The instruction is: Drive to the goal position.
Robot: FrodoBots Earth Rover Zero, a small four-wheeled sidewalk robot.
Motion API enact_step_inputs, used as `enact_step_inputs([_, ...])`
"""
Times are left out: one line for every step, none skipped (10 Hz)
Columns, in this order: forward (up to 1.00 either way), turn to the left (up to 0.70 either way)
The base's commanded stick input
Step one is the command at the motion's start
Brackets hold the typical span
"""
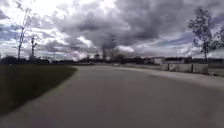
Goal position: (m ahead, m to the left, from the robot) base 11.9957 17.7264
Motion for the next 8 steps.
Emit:
enact_step_inputs([1.00, 0.00])
enact_step_inputs([1.00, 0.00])
enact_step_inputs([1.00, 0.00])
enact_step_inputs([1.00, 0.00])
enact_step_inputs([1.00, 0.00])
enact_step_inputs([1.00, 0.00])
enact_step_inputs([1.00, 0.00])
enact_step_inputs([1.00, 0.00])
